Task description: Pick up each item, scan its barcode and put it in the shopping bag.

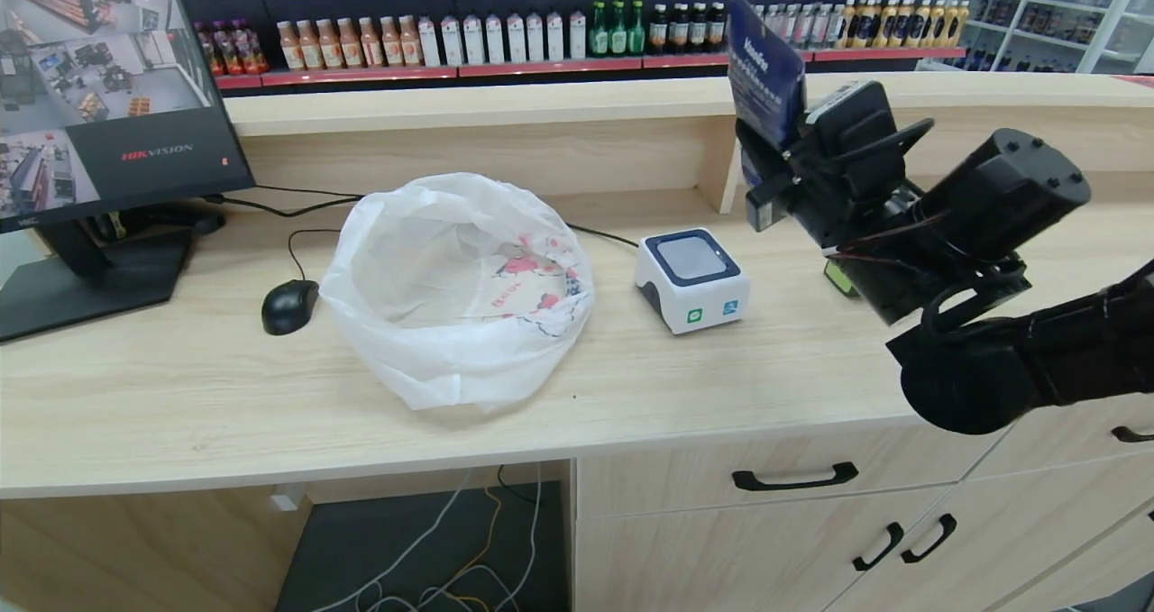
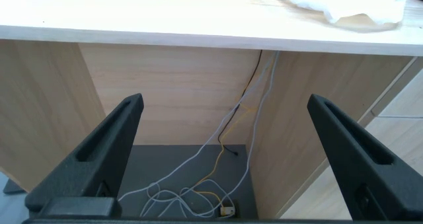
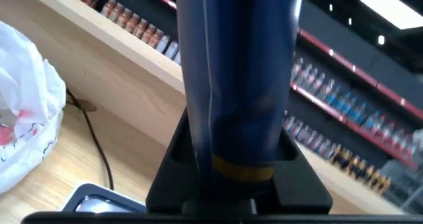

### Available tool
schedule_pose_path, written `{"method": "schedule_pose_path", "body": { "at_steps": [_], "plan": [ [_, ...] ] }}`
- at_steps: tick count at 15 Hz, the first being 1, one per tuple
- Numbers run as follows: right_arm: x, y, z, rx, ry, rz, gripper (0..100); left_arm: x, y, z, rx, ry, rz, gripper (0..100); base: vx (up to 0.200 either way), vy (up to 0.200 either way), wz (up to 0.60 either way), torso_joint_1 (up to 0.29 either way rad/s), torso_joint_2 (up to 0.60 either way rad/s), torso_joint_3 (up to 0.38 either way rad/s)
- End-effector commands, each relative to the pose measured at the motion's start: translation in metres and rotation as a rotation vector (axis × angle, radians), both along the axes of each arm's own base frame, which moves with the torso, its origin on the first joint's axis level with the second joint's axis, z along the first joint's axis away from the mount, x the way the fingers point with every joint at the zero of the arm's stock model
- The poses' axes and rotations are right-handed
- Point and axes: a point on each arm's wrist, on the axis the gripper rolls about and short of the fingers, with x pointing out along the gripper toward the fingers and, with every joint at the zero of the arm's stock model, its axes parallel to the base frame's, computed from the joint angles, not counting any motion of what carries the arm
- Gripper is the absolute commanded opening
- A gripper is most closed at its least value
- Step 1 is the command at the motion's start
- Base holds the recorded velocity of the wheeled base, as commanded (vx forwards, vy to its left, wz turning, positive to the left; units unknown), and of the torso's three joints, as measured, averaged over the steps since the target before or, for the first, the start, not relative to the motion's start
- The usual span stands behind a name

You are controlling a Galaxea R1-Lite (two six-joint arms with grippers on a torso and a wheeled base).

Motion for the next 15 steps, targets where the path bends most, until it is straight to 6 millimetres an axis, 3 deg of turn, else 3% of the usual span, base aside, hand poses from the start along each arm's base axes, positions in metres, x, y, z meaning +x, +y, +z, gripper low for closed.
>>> {"method": "schedule_pose_path", "body": {
  "at_steps": [1, 9, 15],
  "plan": [
    [0.015, -0.001, -0.011, -0.049, -0.012, -0.008, 0, 0.0, 0.0, 0.0, 0.0, 0.0, 0.0, 100, 0.0, 0.0, 0.0, 0.0, 0.0, 0.0],
    [0.027, 0.0, -0.031, -0.261, -0.074, 0.122, 0, 0.0, 0.0, 0.0, 0.0, 0.0, 0.0, 100, 0.0, 0.0, 0.0, 0.0, 0.0, 0.0],
    [0.036, -0.006, -0.043, -0.315, -0.084, 0.145, 0, 0.0, 0.0, 0.0, 0.0, 0.0, 0.0, 100, 0.0, 0.0, 0.0, 0.0, 0.0, 0.0]
  ]
}}
